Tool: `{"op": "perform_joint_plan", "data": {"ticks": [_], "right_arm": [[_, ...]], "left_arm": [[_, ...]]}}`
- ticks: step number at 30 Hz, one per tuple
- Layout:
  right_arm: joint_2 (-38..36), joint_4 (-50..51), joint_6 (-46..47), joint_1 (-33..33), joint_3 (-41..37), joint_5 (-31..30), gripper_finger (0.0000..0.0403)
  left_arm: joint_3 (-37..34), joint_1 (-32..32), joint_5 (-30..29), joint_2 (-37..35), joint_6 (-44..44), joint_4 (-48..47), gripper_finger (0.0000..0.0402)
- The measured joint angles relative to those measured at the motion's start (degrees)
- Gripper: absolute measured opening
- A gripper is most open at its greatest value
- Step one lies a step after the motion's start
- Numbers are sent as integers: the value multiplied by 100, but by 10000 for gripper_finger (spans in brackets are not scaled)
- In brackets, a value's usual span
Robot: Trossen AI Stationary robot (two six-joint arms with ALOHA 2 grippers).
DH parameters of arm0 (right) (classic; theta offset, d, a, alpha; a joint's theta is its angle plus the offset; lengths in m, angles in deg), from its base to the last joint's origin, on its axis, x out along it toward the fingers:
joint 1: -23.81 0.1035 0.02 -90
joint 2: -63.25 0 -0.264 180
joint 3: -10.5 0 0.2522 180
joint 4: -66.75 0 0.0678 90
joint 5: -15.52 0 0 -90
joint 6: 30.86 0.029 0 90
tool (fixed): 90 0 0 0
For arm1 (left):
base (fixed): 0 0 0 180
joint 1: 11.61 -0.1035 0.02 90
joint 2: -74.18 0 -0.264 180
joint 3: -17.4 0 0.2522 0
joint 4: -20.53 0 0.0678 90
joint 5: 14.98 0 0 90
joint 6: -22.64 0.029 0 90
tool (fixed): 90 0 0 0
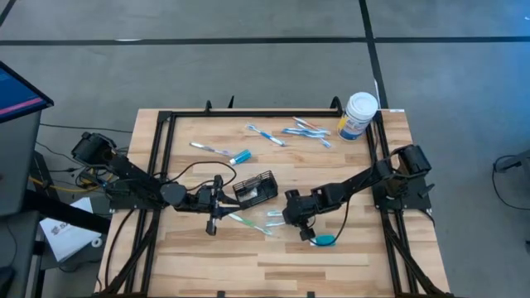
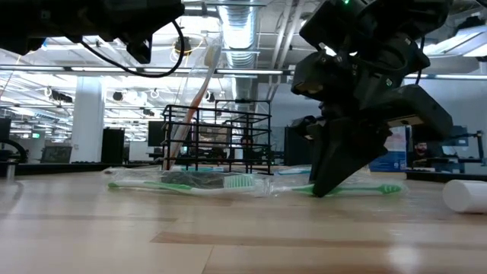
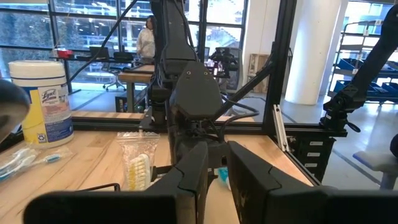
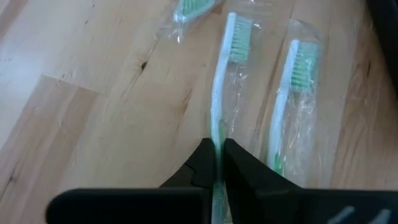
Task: Pick & Place toothbrushing station
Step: Put the green toothbrush into the wire organizer
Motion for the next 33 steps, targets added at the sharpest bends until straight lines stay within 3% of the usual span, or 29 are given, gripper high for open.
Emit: {"op": "perform_joint_plan", "data": {"ticks": [12,28,33], "right_arm": [[-563,236,-85,9,-7,-35,5],[-2286,473,-315,-77,-2,-217,1],[-2685,422,-315,-251,-2,-340,1]], "left_arm": [[0,0,-2,1,0,0,53],[0,0,-2,0,20,26,53],[0,-1,-4,0,272,423,53]]}}
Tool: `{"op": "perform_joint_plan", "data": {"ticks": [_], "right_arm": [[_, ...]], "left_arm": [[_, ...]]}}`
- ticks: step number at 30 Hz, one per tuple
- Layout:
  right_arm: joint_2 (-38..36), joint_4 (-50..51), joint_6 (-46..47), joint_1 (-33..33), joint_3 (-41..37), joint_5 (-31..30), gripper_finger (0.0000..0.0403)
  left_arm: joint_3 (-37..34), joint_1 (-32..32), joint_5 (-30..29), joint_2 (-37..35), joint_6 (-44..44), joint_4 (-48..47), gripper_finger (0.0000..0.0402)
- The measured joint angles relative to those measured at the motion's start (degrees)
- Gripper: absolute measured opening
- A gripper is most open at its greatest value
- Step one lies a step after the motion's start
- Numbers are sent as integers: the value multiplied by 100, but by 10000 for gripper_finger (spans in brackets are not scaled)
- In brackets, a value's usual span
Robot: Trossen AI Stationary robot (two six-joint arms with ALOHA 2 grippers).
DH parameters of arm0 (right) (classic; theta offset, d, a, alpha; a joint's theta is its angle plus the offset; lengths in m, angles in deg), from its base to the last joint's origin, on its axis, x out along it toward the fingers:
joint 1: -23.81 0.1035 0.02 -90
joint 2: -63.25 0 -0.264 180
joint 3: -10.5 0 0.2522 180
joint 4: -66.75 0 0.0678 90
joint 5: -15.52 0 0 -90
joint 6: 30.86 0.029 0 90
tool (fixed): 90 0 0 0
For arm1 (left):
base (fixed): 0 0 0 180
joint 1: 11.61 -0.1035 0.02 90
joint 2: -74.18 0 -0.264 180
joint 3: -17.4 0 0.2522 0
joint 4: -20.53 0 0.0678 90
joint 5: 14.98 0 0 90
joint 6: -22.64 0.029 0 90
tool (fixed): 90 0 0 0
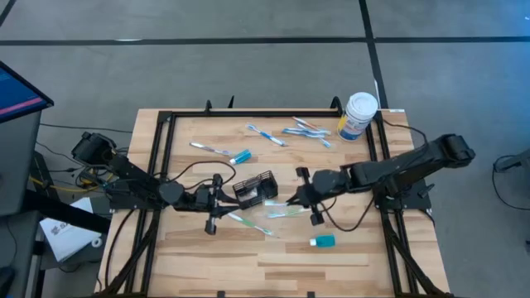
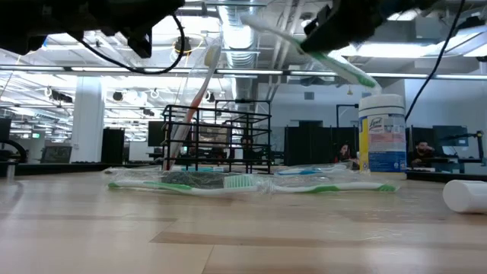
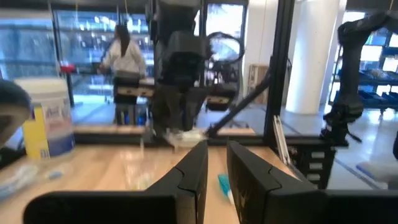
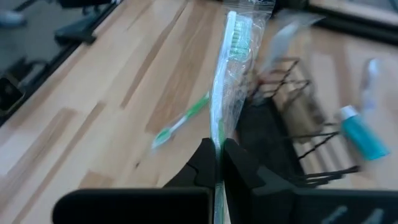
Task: Pick & Place toothbrushing station
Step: Put the green toothbrush into the wire organizer
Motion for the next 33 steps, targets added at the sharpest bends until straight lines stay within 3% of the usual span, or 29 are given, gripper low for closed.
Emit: {"op": "perform_joint_plan", "data": {"ticks": [7,16,25,33], "right_arm": [[-276,-406,-109,-214,0,-2,1],[-305,-1202,-288,-248,0,26,1],[-305,-2019,-433,-457,0,28,1],[-305,-2462,-407,-549,0,28,1]], "left_arm": [[40,-81,-47,1,384,345,53],[478,-676,-63,1,552,353,53],[704,-1040,618,0,569,332,53],[911,-1242,765,-1,572,285,53]]}}
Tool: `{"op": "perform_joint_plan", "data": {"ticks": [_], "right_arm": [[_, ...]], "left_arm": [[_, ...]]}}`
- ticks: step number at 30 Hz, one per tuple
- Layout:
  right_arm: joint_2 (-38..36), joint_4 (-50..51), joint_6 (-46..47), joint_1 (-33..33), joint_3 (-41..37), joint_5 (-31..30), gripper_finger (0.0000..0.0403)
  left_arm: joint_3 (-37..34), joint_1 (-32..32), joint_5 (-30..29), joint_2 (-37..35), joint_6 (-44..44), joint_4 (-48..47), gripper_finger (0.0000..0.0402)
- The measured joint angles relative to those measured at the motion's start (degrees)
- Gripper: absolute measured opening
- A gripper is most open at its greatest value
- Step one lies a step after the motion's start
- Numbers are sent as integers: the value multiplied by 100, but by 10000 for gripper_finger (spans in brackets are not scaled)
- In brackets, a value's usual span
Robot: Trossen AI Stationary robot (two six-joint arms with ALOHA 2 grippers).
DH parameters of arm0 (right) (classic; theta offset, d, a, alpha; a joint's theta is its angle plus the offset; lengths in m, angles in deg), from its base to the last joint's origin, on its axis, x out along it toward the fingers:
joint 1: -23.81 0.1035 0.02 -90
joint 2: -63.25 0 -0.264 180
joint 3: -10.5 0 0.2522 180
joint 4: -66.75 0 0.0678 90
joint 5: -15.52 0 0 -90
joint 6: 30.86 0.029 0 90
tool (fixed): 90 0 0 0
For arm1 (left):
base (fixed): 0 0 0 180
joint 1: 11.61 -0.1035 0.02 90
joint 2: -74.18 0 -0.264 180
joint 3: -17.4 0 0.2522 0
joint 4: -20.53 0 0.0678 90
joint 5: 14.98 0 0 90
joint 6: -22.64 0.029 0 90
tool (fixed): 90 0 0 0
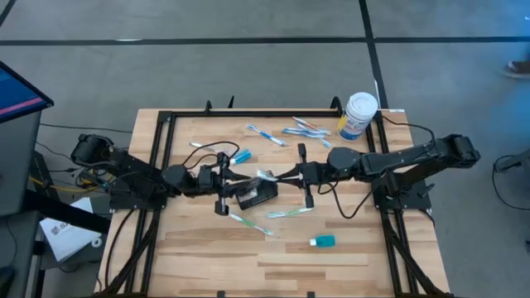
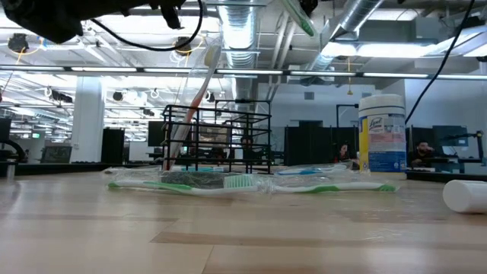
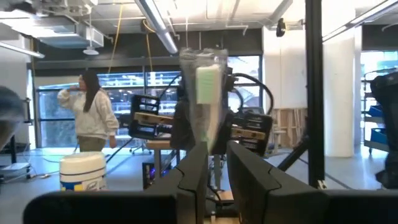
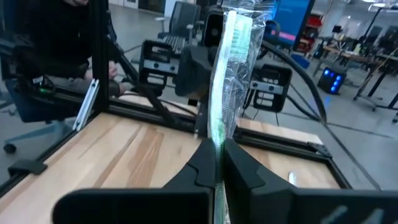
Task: Pick & Place toothbrushing station
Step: Put the green toothbrush into the wire organizer
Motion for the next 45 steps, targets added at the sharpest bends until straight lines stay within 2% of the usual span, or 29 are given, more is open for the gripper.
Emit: {"op": "perform_joint_plan", "data": {"ticks": [12,23,30,45], "right_arm": [[0,-339,-43,-37,0,0,1],[33,-367,-43,-66,0,1,1],[53,-397,-43,-70,0,0,1],[55,-406,-67,-115,0,0,1]], "left_arm": [[675,-270,-3,539,122,-72,59],[1088,-319,11,953,125,-58,130],[1290,-353,56,1154,127,-52,157],[1523,-480,163,1340,125,-77,155]]}}
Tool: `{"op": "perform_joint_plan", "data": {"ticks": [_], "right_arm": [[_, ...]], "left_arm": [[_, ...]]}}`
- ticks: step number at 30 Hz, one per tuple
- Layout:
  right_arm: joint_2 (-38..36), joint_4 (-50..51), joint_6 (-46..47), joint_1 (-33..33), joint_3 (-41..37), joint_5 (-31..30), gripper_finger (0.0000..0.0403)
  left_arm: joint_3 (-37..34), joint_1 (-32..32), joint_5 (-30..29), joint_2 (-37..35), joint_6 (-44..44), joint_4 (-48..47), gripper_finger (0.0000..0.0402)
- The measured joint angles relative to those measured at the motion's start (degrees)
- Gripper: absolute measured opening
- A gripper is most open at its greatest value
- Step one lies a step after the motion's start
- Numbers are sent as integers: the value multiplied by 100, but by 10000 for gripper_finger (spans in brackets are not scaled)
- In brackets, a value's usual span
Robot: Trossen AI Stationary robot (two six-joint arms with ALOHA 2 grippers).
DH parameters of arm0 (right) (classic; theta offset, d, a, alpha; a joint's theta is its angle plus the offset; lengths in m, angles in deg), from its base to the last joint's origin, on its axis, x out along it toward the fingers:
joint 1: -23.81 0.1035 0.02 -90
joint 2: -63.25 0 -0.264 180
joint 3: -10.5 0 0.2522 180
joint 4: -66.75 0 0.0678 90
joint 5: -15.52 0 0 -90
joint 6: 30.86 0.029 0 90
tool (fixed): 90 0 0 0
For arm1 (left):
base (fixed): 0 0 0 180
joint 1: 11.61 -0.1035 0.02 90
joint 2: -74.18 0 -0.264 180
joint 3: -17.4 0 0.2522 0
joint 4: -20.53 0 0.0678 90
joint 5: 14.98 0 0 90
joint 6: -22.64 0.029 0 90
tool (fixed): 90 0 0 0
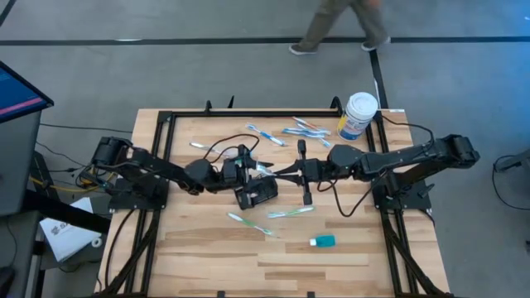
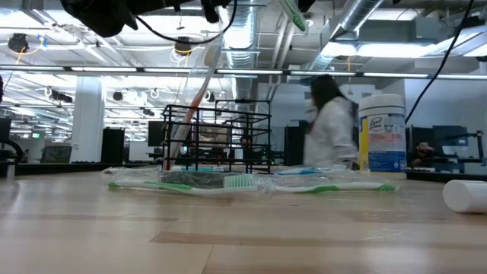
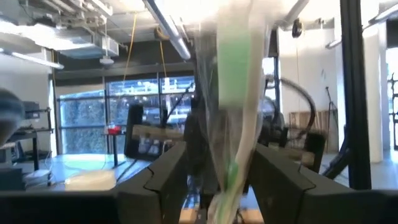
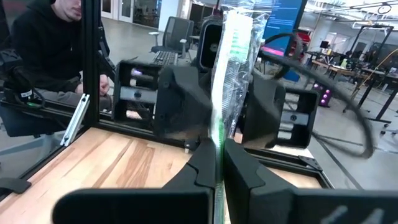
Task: Pick & Place toothbrushing station
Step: Put the green toothbrush into the wire organizer
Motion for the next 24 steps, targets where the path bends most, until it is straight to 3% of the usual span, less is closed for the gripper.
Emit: {"op": "perform_joint_plan", "data": {"ticks": [5,12,24], "right_arm": [[0,16,-4,-46,0,0,1],[0,48,-1,-62,0,-12,7],[4,349,-20,-101,0,2,55]], "left_arm": [[1,24,1,0,1,22,121],[1,23,11,0,32,14,19],[1,22,90,-198,4,-229,7]]}}
